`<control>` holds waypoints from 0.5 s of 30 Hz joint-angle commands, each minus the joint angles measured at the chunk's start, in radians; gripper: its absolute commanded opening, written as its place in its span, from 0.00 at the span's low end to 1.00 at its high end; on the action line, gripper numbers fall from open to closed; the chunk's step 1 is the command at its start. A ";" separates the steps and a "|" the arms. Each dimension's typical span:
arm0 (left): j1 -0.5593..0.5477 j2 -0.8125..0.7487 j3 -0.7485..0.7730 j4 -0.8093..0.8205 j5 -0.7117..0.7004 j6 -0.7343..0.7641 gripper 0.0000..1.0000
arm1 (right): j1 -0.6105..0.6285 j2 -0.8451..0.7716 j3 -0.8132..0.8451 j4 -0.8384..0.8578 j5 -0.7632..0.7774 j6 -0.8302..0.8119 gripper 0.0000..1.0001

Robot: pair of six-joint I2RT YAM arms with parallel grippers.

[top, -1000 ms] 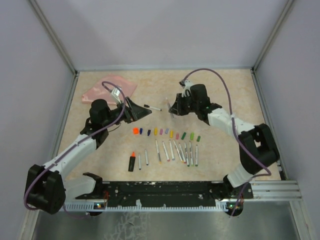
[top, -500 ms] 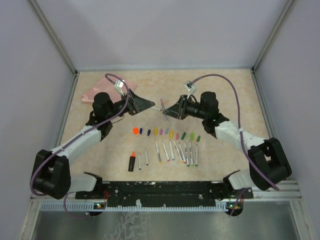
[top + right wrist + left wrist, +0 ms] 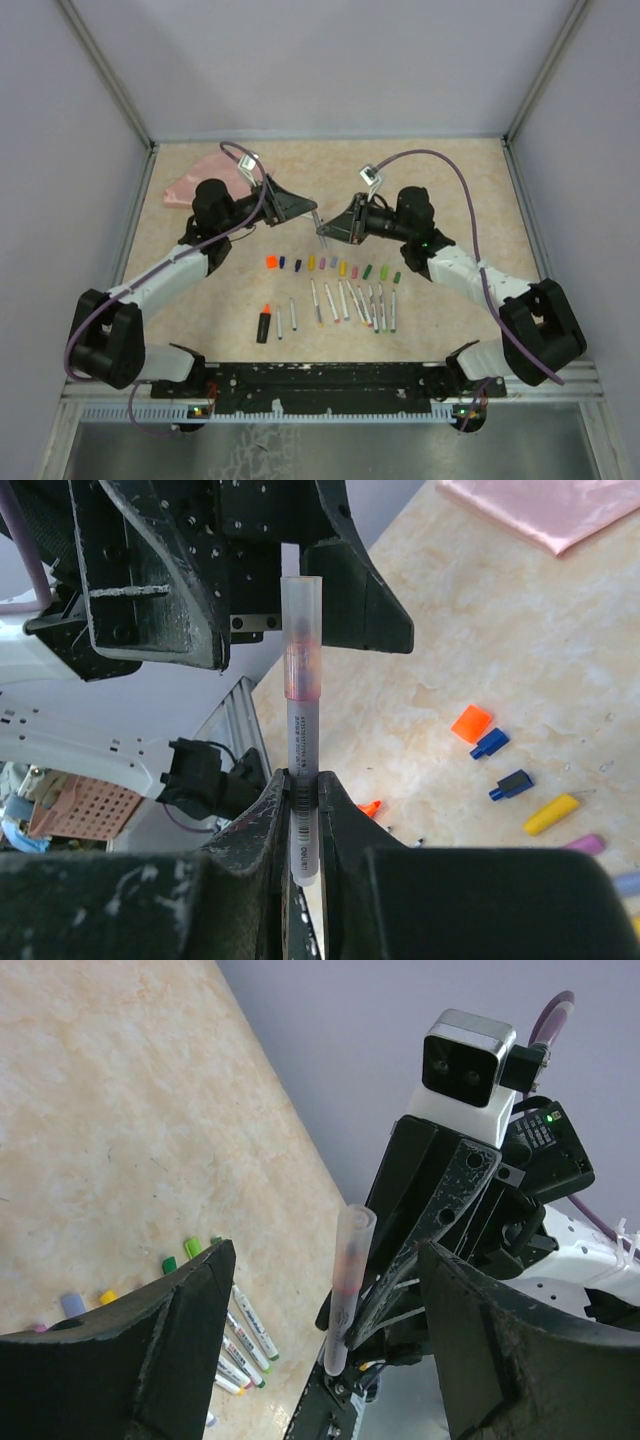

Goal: Open the pen caps
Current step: Pick up the pen from the center of the board.

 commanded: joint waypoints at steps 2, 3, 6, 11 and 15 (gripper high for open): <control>-0.020 -0.009 0.041 0.000 0.006 0.028 0.75 | 0.022 -0.030 0.008 0.058 -0.014 -0.003 0.00; -0.021 -0.011 0.035 -0.002 0.005 0.028 0.72 | 0.024 -0.029 0.008 0.057 -0.015 -0.002 0.00; -0.026 -0.016 0.028 -0.010 0.008 0.031 0.64 | 0.034 -0.029 0.009 0.050 -0.016 -0.006 0.00; -0.037 -0.021 0.023 -0.023 0.019 0.038 0.50 | 0.051 -0.024 0.014 0.038 -0.019 -0.009 0.00; -0.039 -0.030 0.009 -0.023 0.019 0.039 0.36 | 0.059 -0.028 0.012 0.027 -0.015 -0.012 0.00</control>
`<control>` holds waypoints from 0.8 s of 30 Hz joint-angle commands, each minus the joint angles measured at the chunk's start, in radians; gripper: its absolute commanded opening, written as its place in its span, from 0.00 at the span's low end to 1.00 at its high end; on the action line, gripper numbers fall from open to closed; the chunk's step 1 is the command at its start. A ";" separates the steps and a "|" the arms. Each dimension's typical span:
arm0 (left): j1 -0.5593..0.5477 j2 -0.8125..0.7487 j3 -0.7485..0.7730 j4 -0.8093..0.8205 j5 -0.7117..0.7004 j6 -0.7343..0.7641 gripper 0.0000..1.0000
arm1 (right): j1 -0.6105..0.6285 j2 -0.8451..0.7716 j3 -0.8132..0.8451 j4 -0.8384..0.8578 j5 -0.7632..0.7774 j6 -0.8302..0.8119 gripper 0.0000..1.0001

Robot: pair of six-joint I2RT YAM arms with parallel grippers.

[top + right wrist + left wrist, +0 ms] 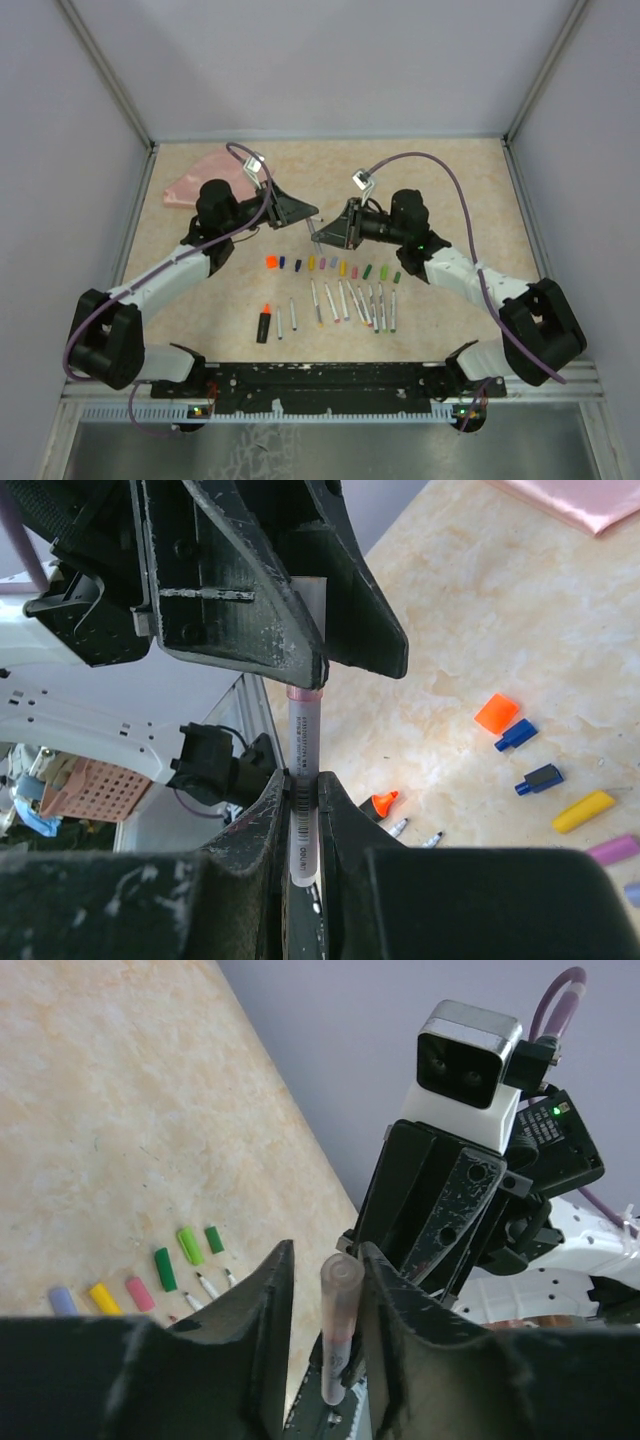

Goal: Open the pen caps
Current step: Pick up the pen from the center of the board.

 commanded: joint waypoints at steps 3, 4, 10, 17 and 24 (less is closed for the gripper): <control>-0.009 -0.034 -0.010 0.006 0.026 0.017 0.12 | 0.013 -0.035 0.010 0.027 -0.004 -0.013 0.00; -0.010 -0.036 -0.012 0.005 0.029 0.017 0.06 | 0.013 -0.037 0.010 0.025 -0.003 -0.012 0.00; -0.014 -0.065 -0.033 0.006 0.019 0.012 0.00 | 0.013 -0.056 0.004 0.014 0.021 0.000 0.32; -0.038 -0.085 -0.051 0.045 0.003 -0.008 0.00 | 0.033 -0.071 -0.001 0.039 0.044 0.043 0.46; -0.062 -0.083 -0.060 0.088 -0.008 -0.039 0.00 | 0.072 -0.065 0.000 0.029 0.067 0.048 0.44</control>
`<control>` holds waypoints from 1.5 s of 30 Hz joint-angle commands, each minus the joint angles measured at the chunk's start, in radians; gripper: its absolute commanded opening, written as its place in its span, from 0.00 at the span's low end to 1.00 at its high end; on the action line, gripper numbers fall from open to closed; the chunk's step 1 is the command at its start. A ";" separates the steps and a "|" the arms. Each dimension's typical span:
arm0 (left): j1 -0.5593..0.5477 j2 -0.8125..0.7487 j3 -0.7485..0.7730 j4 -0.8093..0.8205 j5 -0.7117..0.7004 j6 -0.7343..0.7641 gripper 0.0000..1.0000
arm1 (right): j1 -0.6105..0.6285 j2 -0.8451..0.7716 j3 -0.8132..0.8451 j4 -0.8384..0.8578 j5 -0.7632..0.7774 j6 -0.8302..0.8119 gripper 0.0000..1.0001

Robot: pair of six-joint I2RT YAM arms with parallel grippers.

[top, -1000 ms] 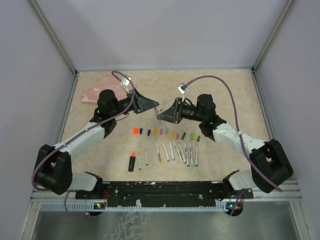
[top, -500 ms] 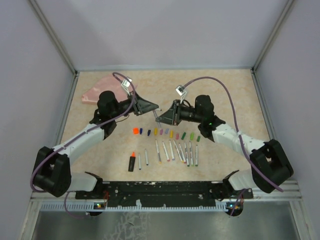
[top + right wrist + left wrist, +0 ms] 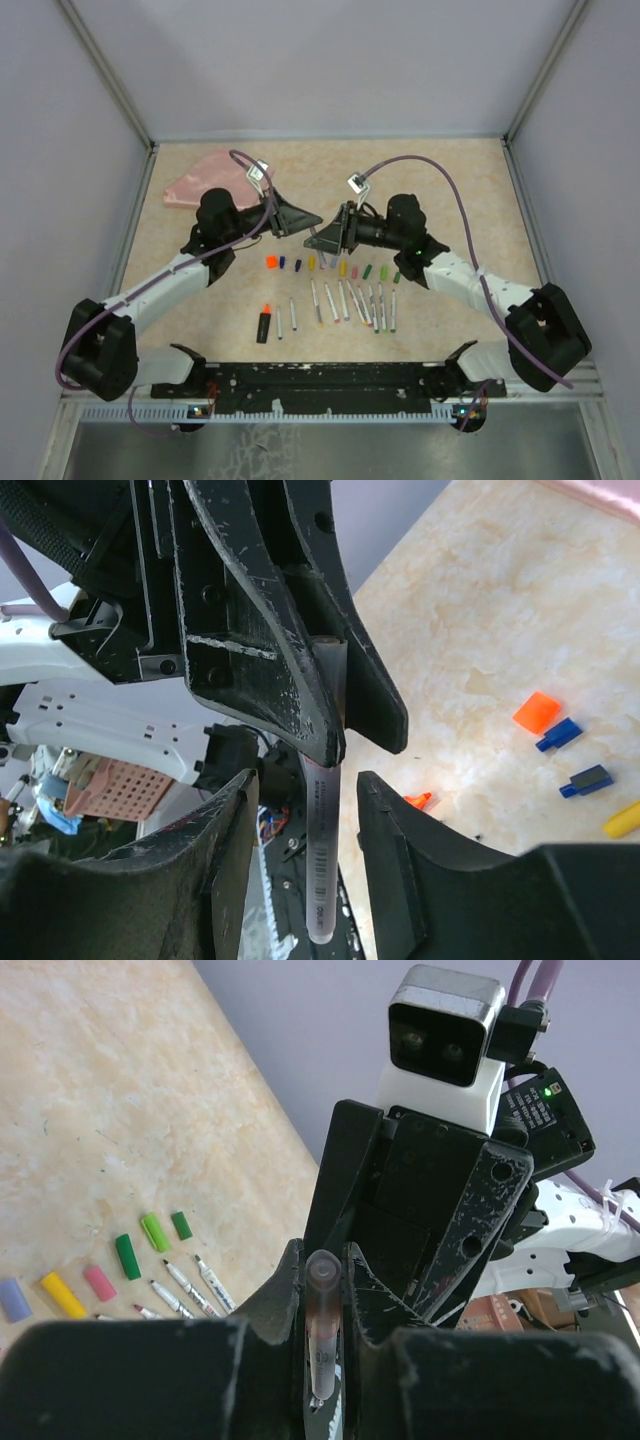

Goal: Open the pen caps
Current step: Pick up the pen from the center of the board, then open the pen cap from the pen.

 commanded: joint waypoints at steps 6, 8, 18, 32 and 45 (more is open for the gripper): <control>-0.010 -0.028 -0.013 0.086 -0.022 -0.029 0.00 | 0.022 -0.049 0.002 0.004 0.025 -0.011 0.34; -0.011 -0.027 -0.012 0.089 -0.026 -0.030 0.00 | 0.022 -0.057 -0.002 0.002 0.024 -0.011 0.31; -0.016 -0.024 -0.005 0.110 -0.035 -0.047 0.00 | 0.025 -0.082 -0.015 -0.018 0.017 -0.013 0.19; -0.034 -0.021 0.023 0.124 -0.085 -0.020 0.00 | 0.025 -0.134 -0.058 -0.028 -0.003 -0.014 0.00; -0.032 0.044 0.133 0.118 -0.187 0.042 0.00 | 0.026 -0.246 -0.143 -0.081 0.006 -0.015 0.00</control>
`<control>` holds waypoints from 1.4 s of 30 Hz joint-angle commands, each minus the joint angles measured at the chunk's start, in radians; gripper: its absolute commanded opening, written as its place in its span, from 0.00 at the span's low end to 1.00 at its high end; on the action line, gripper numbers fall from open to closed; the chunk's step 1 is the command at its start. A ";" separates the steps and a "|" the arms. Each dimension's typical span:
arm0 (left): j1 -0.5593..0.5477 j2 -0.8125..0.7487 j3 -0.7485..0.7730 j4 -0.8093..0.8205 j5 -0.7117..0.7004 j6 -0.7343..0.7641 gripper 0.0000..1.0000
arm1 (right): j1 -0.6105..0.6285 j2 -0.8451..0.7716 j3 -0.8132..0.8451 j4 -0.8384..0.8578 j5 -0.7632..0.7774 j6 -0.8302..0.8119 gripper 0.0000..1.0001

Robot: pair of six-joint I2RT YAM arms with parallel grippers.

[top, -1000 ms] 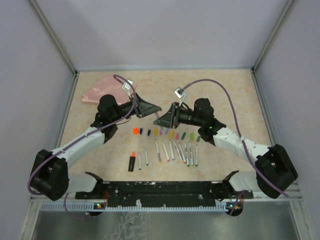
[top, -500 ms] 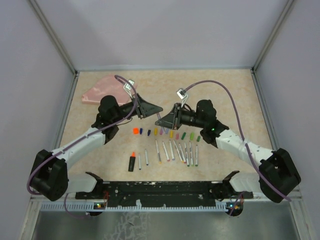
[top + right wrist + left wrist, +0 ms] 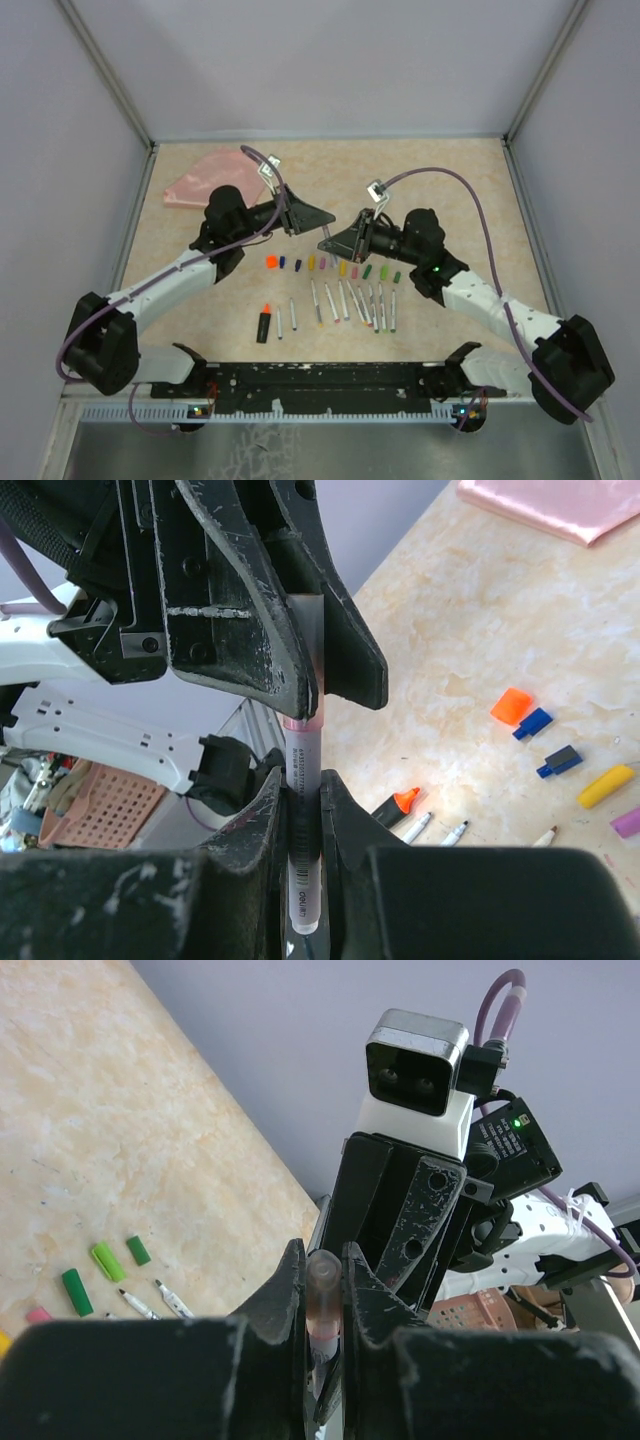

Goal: Open the pen caps
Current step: Open the pen cap from the pen.

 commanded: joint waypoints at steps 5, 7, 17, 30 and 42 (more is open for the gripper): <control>0.038 0.019 0.132 0.047 -0.234 0.086 0.00 | 0.013 -0.086 -0.054 -0.048 -0.089 -0.005 0.00; 0.041 0.024 0.156 0.039 -0.264 0.094 0.00 | 0.013 -0.091 -0.060 -0.051 -0.086 -0.002 0.00; 0.063 0.048 0.252 -0.009 -0.323 0.148 0.00 | 0.012 -0.135 -0.080 -0.067 -0.065 0.004 0.00; 0.113 0.122 0.365 0.059 -0.305 0.173 0.00 | 0.013 -0.159 -0.091 -0.089 -0.047 0.013 0.00; 0.156 0.169 0.447 0.081 -0.292 0.175 0.00 | 0.013 -0.167 -0.087 -0.111 -0.031 0.007 0.00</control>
